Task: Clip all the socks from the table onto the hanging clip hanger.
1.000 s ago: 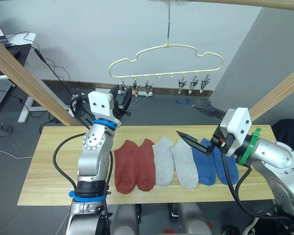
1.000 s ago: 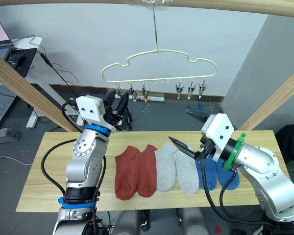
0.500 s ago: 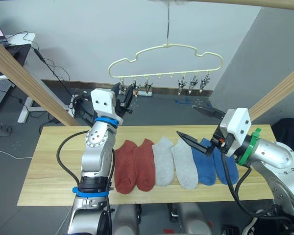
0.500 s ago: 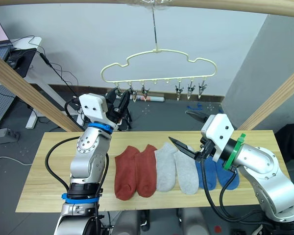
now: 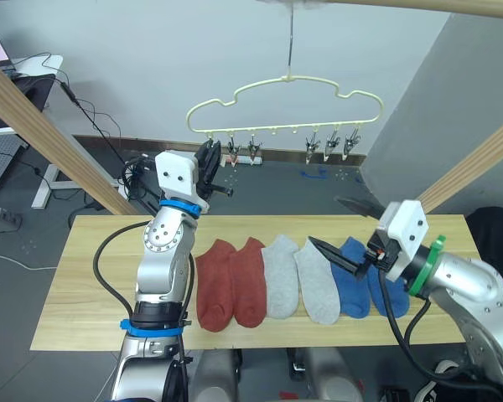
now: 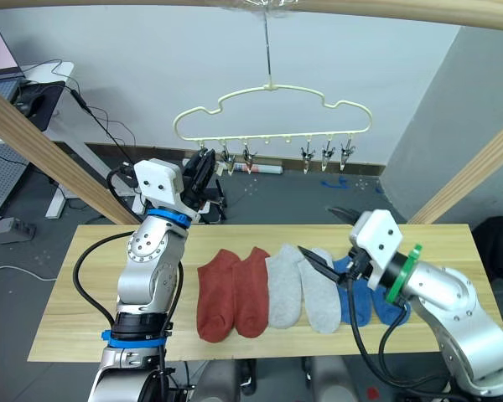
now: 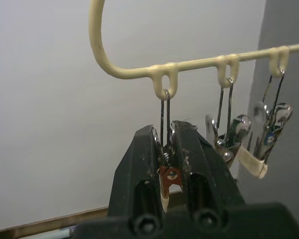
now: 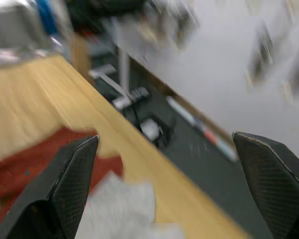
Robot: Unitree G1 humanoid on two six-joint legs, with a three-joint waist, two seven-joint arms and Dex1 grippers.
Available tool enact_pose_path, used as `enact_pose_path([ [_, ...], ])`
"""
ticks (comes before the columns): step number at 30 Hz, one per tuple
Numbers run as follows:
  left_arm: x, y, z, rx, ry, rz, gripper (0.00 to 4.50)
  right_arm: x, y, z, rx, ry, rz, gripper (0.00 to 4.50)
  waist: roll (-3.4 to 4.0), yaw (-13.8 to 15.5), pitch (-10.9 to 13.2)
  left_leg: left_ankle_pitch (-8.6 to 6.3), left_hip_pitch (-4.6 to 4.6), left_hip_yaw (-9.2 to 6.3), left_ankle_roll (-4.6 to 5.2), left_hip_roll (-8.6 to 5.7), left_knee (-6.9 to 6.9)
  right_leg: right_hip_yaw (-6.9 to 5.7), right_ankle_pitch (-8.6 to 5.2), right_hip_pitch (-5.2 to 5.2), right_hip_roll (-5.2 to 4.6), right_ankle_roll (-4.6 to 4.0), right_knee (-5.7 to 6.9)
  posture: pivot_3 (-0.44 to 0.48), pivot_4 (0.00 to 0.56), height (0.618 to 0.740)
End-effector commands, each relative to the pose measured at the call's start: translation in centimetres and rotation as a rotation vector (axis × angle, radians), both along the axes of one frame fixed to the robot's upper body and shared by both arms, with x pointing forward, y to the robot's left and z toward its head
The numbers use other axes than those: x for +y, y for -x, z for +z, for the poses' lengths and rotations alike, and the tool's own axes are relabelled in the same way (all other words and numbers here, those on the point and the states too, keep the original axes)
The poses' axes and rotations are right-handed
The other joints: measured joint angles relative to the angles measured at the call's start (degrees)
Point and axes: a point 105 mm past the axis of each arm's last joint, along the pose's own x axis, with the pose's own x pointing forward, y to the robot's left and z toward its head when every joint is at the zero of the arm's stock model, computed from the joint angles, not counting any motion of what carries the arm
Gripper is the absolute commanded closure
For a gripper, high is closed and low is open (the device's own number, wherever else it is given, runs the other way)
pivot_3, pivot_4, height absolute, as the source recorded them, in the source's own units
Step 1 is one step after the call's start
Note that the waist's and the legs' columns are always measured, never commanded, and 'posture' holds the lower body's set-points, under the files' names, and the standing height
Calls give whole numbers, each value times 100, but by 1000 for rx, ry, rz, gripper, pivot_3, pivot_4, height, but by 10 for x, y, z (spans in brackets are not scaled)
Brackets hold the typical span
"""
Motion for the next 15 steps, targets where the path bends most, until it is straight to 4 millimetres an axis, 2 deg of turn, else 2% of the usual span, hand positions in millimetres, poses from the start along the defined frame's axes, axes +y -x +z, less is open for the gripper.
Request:
enact_pose_path([
  [1, -2, 8, 8, -35, -37, -27, 4309, -45, -12, -26, 39, 34, -264, 0, 3, -3, 5, 0, 0, 3, 0, -1, 1, 2, 0, 0, -2, 0, 0, -142, 339, 740],
  [5, -3, 12, 6, -10, -41, -90, 4309, -77, -25, -64, 125, 31, -448, 0, 7, -45, 13, 1, 8, 7, 0, 2, 0, 4, -7, -1, -2, 17, 7, -129, 346, 740],
  [10, -5, 17, 11, 11, -30, -154, 4309, -100, -37, -95, 196, -6, -548, 0, 41, -33, 49, 5, 8, 5, -6, 4, -1, 4, -12, -4, 4, 26, 12, -115, 350, 740],
  [15, -4, 18, 12, 30, -38, -172, 4309, -114, -50, -116, 254, -32, -617, 0, 49, -27, 77, 4, 5, 8, -7, 0, -2, 9, -7, -4, 2, 16, 7, -103, 358, 740],
])
